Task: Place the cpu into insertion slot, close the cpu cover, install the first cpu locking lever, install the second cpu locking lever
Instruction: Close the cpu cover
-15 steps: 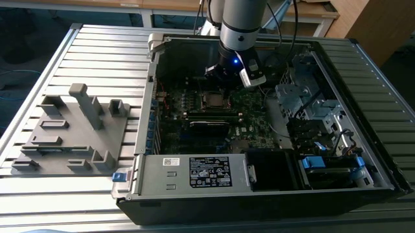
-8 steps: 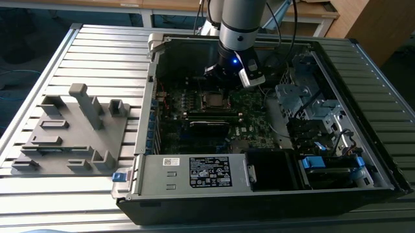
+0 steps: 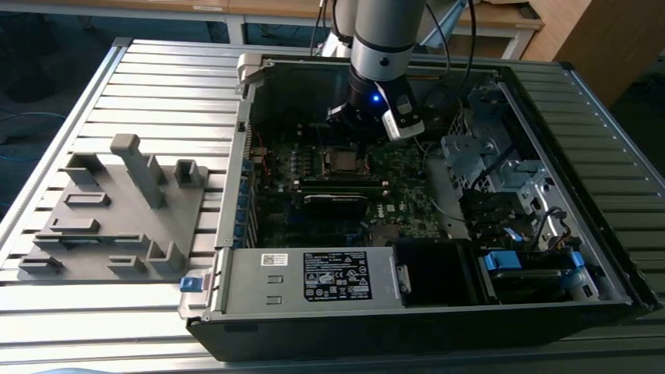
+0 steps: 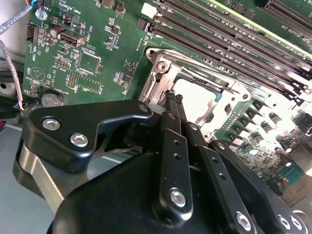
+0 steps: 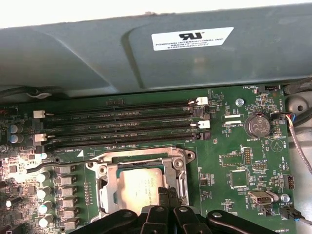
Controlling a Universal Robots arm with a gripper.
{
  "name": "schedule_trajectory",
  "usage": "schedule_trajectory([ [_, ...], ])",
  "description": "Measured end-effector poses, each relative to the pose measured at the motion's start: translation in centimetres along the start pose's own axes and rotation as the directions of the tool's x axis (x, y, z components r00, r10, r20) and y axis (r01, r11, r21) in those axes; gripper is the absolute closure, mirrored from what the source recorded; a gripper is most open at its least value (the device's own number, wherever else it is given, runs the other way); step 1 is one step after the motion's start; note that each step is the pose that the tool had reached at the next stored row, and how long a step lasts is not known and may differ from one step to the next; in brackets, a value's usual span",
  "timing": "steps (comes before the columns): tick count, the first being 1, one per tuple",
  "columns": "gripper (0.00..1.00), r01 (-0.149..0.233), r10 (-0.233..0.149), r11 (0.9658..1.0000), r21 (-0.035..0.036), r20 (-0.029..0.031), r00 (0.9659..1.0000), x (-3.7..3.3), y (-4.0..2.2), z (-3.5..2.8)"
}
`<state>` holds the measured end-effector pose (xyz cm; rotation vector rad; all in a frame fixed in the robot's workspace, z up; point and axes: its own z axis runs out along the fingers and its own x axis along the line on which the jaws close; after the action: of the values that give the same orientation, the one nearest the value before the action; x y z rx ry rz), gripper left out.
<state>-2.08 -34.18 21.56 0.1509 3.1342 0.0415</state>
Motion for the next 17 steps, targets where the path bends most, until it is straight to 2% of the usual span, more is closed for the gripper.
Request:
schedule_trajectory([
  [17, 0.90, 0.000, 0.000, 1.0000, 0.0000, 0.0000, 1.0000, 0.30, -0.03, 0.00],
])
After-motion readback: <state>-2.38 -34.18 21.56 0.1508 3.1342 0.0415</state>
